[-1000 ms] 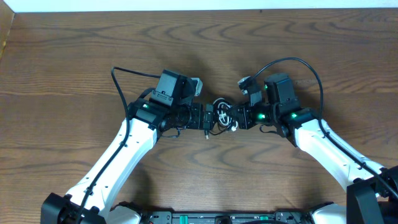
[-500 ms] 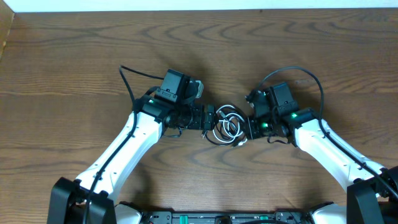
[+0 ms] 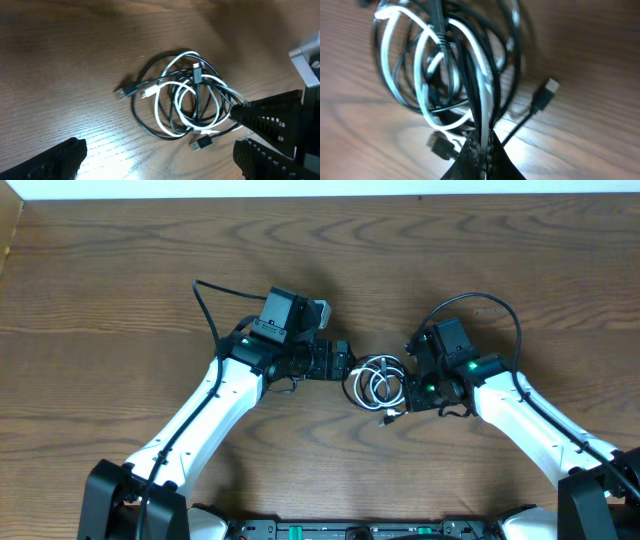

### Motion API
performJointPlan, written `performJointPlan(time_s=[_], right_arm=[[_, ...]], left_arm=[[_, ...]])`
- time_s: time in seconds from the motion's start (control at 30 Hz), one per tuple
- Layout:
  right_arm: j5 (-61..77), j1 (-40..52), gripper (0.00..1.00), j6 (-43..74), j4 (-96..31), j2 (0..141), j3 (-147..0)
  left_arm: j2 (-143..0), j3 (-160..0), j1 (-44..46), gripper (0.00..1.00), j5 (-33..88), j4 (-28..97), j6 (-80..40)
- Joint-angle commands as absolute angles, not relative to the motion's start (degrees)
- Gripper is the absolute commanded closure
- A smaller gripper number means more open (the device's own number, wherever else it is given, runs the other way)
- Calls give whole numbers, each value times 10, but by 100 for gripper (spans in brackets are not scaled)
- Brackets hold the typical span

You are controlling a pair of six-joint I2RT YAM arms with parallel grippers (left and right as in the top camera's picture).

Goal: Untangle cables

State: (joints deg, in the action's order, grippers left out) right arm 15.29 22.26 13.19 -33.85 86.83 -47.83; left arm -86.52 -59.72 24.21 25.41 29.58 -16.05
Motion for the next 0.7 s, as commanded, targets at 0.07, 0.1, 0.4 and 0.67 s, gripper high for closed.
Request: performJointPlan(time_s=[0.07, 0.1, 0.4, 0.67], right_arm=[[234, 226, 99, 133, -317, 858, -483], [239, 226, 99, 132, -315, 858, -483], [287, 226, 99, 133, -302, 858, -483], [291, 226, 99, 133, -300, 858, -483]], left_arm=[[-870, -601, 243, 2, 259, 295, -166], [-872, -601, 243, 2, 259, 295, -170], [-910, -601, 243, 2, 259, 295, -205], [-972, -601, 250, 2, 260, 292, -253]])
